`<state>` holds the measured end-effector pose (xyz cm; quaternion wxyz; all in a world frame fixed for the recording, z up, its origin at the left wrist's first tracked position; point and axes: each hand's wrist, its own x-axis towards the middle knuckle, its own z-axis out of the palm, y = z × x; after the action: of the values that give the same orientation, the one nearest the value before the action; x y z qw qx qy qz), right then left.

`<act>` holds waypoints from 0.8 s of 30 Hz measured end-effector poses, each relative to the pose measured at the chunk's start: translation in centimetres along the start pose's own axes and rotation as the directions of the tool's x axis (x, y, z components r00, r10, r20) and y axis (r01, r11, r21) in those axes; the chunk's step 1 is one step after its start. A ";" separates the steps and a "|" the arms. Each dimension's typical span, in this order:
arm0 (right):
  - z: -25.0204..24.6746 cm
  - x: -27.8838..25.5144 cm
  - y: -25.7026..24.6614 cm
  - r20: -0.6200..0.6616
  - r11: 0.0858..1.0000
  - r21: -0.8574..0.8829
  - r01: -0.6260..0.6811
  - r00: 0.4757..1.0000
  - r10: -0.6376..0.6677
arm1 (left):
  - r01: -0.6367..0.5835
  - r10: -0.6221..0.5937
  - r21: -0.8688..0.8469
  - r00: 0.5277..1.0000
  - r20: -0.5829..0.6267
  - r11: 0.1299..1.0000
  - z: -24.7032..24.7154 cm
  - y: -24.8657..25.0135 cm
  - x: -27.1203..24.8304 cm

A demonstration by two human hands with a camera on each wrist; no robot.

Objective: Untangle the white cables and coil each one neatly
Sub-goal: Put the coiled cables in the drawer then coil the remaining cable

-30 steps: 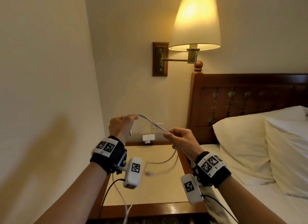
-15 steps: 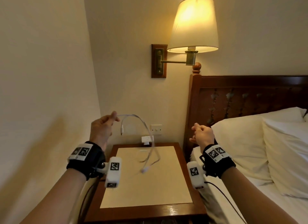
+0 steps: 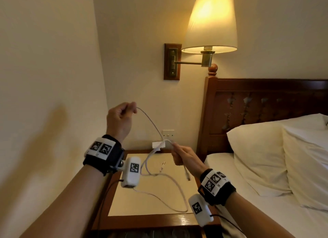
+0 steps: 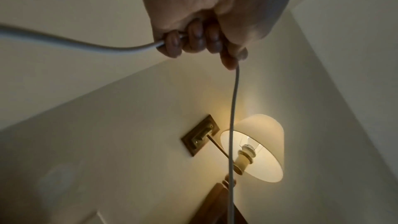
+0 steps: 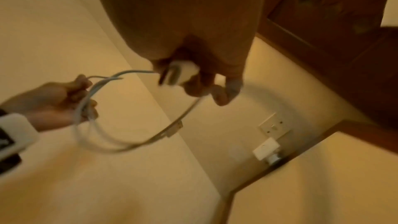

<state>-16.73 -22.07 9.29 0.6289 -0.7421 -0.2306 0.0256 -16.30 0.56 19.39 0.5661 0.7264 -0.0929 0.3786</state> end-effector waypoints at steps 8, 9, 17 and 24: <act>-4.9 -1.4 7.0 -0.525 0.779 -0.355 -0.517 0.799 0.291 | 0.099 -0.082 0.030 0.934 -0.347 0.995 -3.7 -1.4 3.4; -5.3 -1.6 7.3 -0.552 0.750 -0.335 -0.571 0.764 0.334 | 0.096 -0.079 0.027 0.927 -0.367 0.995 -3.9 -1.5 3.6; -0.9 0.6 -0.9 -0.396 0.958 -0.286 0.016 0.909 -0.134 | -0.093 -0.005 0.195 0.893 0.450 0.976 1.4 -1.0 -0.7; 2.0 0.7 -3.7 0.118 0.980 0.167 -0.113 0.989 0.094 | -0.169 0.152 0.133 0.980 0.124 0.977 1.0 -0.3 -0.2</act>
<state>-17.95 -19.61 12.55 0.6751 -0.6932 -0.2227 0.1190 -15.83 -0.26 18.98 0.4740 0.7755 -0.1559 0.3869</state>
